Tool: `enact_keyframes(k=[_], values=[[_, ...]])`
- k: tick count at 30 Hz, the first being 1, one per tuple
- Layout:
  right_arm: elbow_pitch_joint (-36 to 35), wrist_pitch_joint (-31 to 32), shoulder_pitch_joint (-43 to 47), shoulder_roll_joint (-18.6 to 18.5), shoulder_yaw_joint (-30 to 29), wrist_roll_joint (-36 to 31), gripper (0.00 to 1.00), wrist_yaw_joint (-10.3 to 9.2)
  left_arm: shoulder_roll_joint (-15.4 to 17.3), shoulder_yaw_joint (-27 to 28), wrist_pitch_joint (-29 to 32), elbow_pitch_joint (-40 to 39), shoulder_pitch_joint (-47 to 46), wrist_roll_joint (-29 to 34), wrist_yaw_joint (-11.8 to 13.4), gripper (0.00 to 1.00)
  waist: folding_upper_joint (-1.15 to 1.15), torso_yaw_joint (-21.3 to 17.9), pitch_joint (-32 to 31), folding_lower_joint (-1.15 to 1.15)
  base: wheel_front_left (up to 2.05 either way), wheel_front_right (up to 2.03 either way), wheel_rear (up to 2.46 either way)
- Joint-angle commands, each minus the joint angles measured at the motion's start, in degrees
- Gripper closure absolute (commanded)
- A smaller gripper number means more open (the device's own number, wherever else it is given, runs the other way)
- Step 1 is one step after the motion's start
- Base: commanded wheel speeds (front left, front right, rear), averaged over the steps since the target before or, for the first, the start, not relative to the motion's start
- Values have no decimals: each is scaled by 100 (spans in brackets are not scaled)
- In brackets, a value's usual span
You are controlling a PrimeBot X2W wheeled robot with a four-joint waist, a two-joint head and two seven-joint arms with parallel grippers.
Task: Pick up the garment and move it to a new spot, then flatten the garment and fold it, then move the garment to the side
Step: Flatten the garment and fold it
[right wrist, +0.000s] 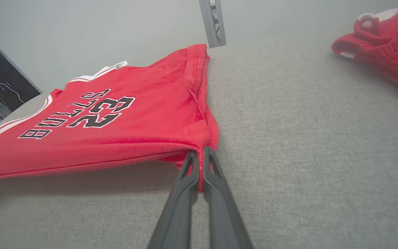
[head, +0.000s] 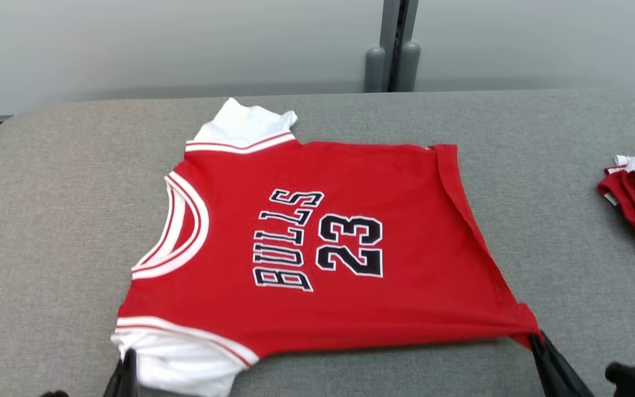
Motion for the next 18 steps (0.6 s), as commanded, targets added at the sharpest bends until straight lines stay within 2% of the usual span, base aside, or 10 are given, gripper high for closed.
enact_keyframes(k=[1,5,10,13,18], values=[[-129,69,159,24,-106,-55,100,-30,81,42,35,-144,159,12,108,100,0,38,-19,0,0,0,0],[-747,439,775,259,-396,-269,100,-30,198,44,247,-914,758,40,474,100,0,89,-60,0,0,0,0],[-1238,784,1131,399,-608,-385,100,-30,355,139,426,-1510,1088,56,769,100,0,103,-61,0,0,0,0],[-1380,916,1149,442,-643,-441,100,-30,368,197,502,-1730,1103,-41,827,100,0,91,4,0,0,0,0],[-1559,1222,883,487,-559,-410,100,-29,435,218,653,-1955,877,-126,780,100,0,63,253,0,0,0,0]])
